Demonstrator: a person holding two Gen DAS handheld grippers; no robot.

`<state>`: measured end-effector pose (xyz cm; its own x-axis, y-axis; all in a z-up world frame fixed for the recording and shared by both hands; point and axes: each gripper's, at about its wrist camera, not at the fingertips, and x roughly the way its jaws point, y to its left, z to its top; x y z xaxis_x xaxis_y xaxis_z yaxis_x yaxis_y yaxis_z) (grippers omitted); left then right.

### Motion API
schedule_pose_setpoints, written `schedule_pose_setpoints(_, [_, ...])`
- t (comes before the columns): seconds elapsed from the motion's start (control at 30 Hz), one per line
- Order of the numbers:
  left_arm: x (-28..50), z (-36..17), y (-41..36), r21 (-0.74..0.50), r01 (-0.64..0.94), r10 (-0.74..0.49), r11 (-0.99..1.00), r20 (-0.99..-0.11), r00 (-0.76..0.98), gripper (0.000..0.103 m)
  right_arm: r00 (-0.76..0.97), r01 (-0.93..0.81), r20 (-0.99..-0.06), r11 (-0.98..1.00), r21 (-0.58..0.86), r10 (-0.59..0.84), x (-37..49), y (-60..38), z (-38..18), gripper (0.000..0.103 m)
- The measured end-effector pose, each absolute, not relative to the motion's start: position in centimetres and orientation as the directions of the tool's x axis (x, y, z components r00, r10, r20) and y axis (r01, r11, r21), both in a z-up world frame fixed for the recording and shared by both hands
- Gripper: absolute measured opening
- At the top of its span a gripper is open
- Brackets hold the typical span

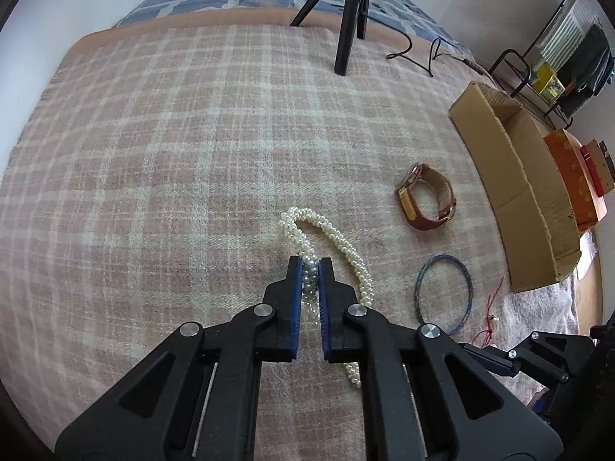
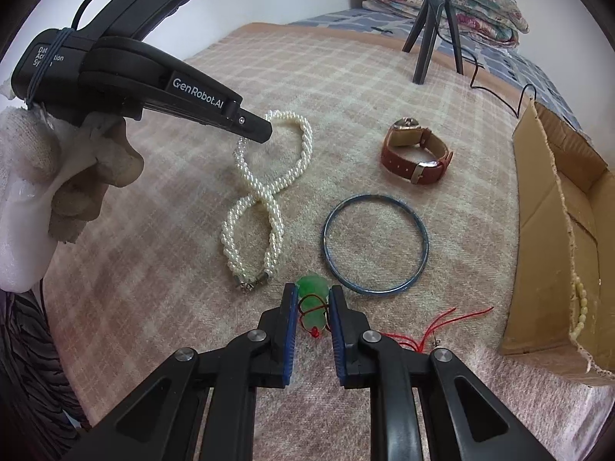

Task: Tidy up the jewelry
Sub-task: 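Lift and carry the necklace with the left tool while the right tool carries the pendant to the box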

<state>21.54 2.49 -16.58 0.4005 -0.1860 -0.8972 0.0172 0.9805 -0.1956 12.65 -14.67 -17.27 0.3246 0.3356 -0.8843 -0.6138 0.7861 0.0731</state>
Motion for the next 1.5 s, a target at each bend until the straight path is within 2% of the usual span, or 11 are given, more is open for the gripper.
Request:
schedule_pose_setpoints(0.53, [18.5,-8.6,2.8,-0.296,0.069,-0.287,0.953,-0.802,0.524,0.006,0.464,-0.563,-0.796,0.823,0.074,0.389,10.7,-17.3,-10.8,0.015])
schedule_pose_setpoints(1.0, [16.8,-3.0,1.0,-0.314,0.147,-0.336,0.938,-0.720,0.606,0.006,0.622,-0.484,-0.661,0.870,0.098,0.420,10.3,-22.1,-3.3,0.015])
schedule_pose_setpoints(1.5, [18.2,2.0,-2.5,-0.329,0.243,-0.406,0.913,-0.655,0.637,0.006,0.717,-0.332,-0.607,0.934,0.135,0.343,12.8,-29.0,-1.7,0.015])
